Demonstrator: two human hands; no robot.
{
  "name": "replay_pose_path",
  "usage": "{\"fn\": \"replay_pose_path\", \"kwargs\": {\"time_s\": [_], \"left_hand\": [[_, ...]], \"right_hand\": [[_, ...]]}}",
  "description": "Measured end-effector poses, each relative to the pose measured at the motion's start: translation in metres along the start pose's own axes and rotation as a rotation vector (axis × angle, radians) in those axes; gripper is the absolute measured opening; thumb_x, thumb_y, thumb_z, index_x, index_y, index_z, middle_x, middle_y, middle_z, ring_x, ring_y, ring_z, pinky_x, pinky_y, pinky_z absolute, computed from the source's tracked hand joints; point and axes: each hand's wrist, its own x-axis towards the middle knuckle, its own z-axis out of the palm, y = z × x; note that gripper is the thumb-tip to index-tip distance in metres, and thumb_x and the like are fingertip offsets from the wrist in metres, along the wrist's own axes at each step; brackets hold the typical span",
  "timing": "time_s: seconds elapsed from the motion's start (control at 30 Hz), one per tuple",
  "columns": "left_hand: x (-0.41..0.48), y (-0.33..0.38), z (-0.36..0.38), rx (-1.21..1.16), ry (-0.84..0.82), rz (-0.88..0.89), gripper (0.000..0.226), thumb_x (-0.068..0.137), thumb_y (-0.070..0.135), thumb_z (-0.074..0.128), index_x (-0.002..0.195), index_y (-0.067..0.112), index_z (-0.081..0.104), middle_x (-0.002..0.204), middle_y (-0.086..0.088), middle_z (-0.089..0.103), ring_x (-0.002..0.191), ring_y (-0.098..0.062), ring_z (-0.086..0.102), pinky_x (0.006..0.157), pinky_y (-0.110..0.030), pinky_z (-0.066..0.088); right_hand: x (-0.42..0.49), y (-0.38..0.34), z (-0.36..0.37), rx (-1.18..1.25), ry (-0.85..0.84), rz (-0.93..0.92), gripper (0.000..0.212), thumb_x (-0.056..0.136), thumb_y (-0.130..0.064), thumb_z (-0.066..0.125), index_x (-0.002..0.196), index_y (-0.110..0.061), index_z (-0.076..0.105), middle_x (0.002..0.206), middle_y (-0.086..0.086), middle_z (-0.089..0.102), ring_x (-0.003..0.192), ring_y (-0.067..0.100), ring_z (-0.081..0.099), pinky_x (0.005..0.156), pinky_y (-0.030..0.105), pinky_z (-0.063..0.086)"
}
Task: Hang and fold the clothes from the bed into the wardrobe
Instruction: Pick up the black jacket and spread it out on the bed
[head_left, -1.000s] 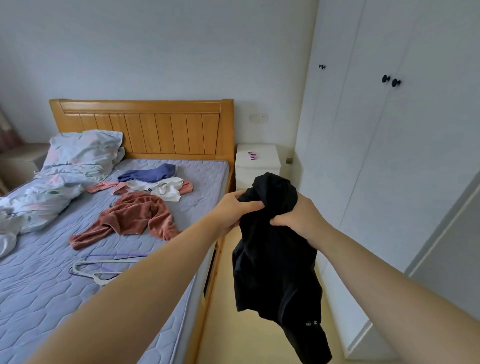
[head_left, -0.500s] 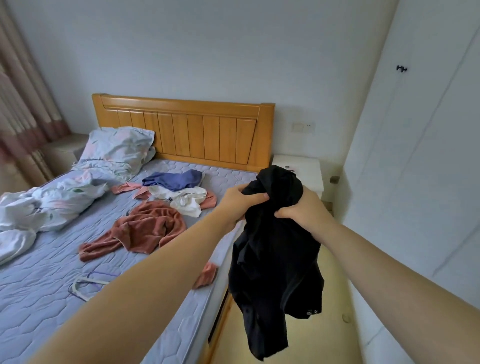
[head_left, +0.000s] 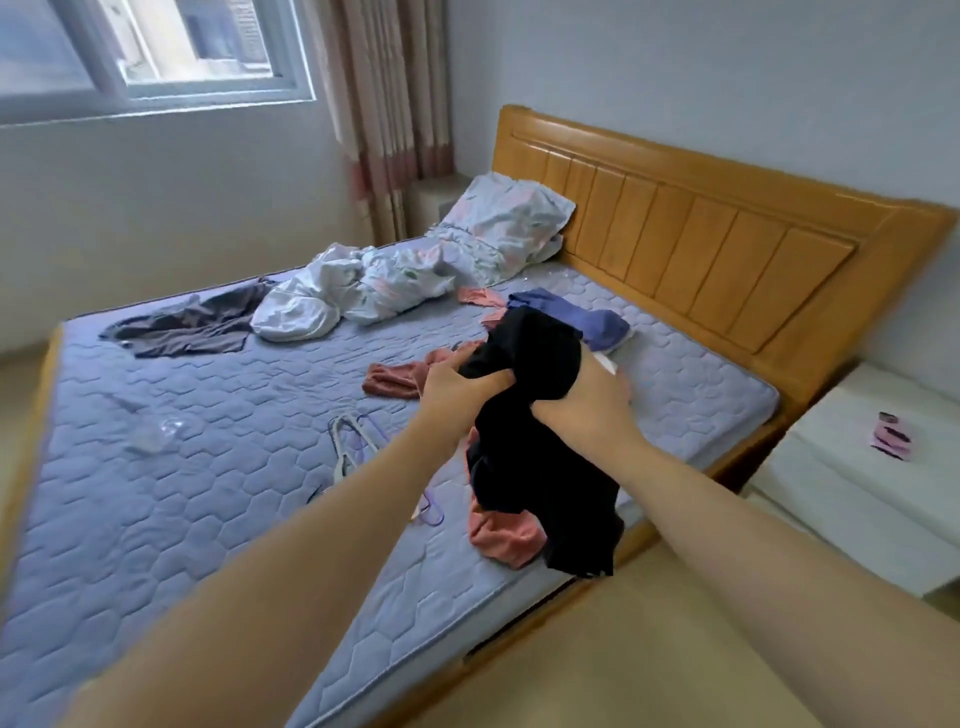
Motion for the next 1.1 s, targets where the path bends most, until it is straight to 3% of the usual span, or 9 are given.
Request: {"fn": "replay_pose_path", "kwargs": {"time_s": [0.17, 0.4, 0.53, 0.7, 0.8, 0.9, 0.97, 1.03, 1.1], "left_hand": [[0.015, -0.005, -0.047, -0.012, 0.165, -0.04, 0.02, 0.072, 0.012, 0.078, 0.072, 0.031, 0.073, 0.079, 0.002, 0.074, 0.079, -0.016, 0.071, 0.07, -0.03, 0.057], [0.035, -0.013, -0.128, -0.016, 0.296, -0.085, 0.012, 0.056, 0.023, 0.075, 0.068, 0.025, 0.072, 0.081, -0.006, 0.069, 0.079, -0.02, 0.066, 0.081, -0.04, 0.056], [0.052, -0.042, -0.19, 0.021, 0.292, -0.161, 0.017, 0.073, 0.018, 0.074, 0.087, 0.011, 0.067, 0.088, -0.013, 0.067, 0.083, -0.024, 0.065, 0.081, -0.042, 0.054], [0.076, -0.127, -0.247, 0.028, 0.123, -0.377, 0.021, 0.092, 0.02, 0.06, 0.108, 0.033, 0.055, 0.106, 0.007, 0.064, 0.089, -0.007, 0.065, 0.074, -0.028, 0.058], [0.084, -0.198, -0.261, 0.074, 0.078, -0.507, 0.055, 0.094, 0.013, 0.057, 0.144, 0.023, 0.036, 0.138, 0.002, 0.048, 0.121, -0.013, 0.053, 0.098, -0.035, 0.048], [0.083, -0.264, -0.262, 0.165, 0.144, -0.61, 0.062, 0.092, 0.013, 0.059, 0.147, 0.015, 0.032, 0.15, -0.007, 0.036, 0.136, -0.018, 0.037, 0.109, -0.038, 0.037], [0.078, -0.301, -0.257, 0.199, 0.157, -0.662, 0.059, 0.091, 0.015, 0.059, 0.146, 0.017, 0.036, 0.145, -0.005, 0.042, 0.125, -0.012, 0.046, 0.098, -0.022, 0.044], [0.07, -0.332, -0.252, 0.196, 0.147, -0.73, 0.057, 0.091, 0.017, 0.058, 0.145, 0.02, 0.037, 0.13, -0.001, 0.046, 0.092, 0.001, 0.051, 0.066, 0.0, 0.041], [0.062, -0.357, -0.247, 0.227, 0.128, -0.774, 0.057, 0.091, 0.017, 0.056, 0.144, 0.022, 0.037, 0.129, 0.005, 0.042, 0.082, 0.004, 0.046, 0.056, 0.001, 0.037]], "right_hand": [[0.044, -0.015, 0.043, -0.024, -0.155, -0.163, 0.058, 0.067, -0.009, 0.066, 0.124, -0.015, 0.053, 0.112, 0.006, 0.063, 0.102, 0.022, 0.059, 0.077, 0.025, 0.041], [0.082, -0.055, 0.126, -0.057, -0.295, -0.255, 0.045, 0.068, -0.012, 0.064, 0.112, -0.017, 0.054, 0.087, -0.004, 0.057, 0.08, 0.017, 0.055, 0.055, 0.019, 0.035], [0.105, -0.071, 0.196, -0.166, -0.417, -0.29, 0.045, 0.068, -0.014, 0.061, 0.113, -0.016, 0.053, 0.099, 0.003, 0.06, 0.089, 0.024, 0.058, 0.063, 0.027, 0.04], [0.118, -0.038, 0.286, -0.399, -0.63, -0.199, 0.063, 0.076, -0.016, 0.063, 0.135, -0.013, 0.039, 0.136, 0.011, 0.039, 0.121, 0.031, 0.047, 0.093, 0.041, 0.045], [0.115, 0.004, 0.332, -0.465, -0.671, -0.076, 0.074, 0.08, -0.015, 0.063, 0.145, -0.009, 0.028, 0.147, 0.013, 0.026, 0.133, 0.032, 0.034, 0.106, 0.04, 0.035], [0.098, 0.052, 0.369, -0.535, -0.729, 0.022, 0.069, 0.084, -0.02, 0.063, 0.142, -0.005, 0.029, 0.146, 0.015, 0.028, 0.133, 0.034, 0.032, 0.106, 0.042, 0.034], [0.088, 0.084, 0.387, -0.566, -0.773, 0.066, 0.065, 0.085, -0.022, 0.063, 0.14, -0.007, 0.032, 0.144, 0.014, 0.03, 0.13, 0.035, 0.035, 0.103, 0.043, 0.037], [0.077, 0.114, 0.399, -0.585, -0.827, 0.109, 0.066, 0.085, -0.022, 0.061, 0.142, -0.007, 0.032, 0.146, 0.013, 0.029, 0.132, 0.034, 0.034, 0.104, 0.043, 0.037], [0.065, 0.142, 0.409, -0.601, -0.864, 0.154, 0.068, 0.085, -0.021, 0.06, 0.144, -0.008, 0.029, 0.15, 0.012, 0.024, 0.135, 0.033, 0.03, 0.105, 0.044, 0.038]]}}
